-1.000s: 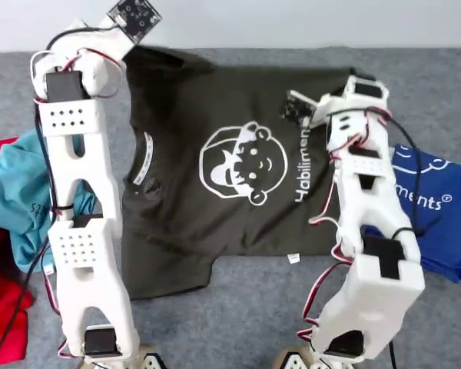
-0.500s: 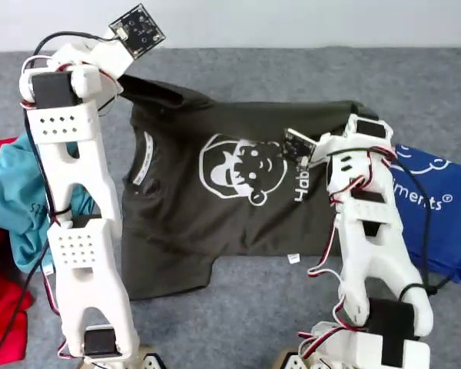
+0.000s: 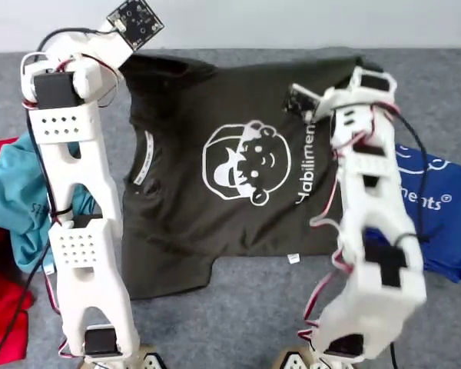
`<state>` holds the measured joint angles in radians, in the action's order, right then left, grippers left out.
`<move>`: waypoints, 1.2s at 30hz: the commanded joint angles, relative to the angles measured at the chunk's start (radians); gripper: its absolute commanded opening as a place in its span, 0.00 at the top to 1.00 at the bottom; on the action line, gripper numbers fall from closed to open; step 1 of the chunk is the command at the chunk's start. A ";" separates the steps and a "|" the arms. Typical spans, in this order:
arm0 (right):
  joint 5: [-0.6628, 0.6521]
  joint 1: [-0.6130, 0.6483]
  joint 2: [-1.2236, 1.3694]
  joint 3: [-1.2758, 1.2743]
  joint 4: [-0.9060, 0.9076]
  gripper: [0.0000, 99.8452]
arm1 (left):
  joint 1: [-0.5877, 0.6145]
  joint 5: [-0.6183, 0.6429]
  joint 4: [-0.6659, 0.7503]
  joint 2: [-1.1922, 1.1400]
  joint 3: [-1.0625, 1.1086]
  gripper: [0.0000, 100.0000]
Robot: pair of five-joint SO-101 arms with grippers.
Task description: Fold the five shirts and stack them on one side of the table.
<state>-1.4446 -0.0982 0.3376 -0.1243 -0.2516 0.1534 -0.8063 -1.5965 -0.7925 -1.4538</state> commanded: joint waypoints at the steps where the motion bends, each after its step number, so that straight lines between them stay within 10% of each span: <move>1: -0.009 -0.008 0.077 0.192 -0.019 0.99 | 0.014 0.011 0.029 0.018 -0.044 0.99; 36: -0.009 -0.007 0.102 0.193 -0.018 0.99 | 0.080 -0.249 0.236 0.094 -0.117 0.99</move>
<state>-1.4446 -0.0967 0.4496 0.0061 -0.2516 0.1964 -1.0441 -1.4001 -0.7910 -1.5167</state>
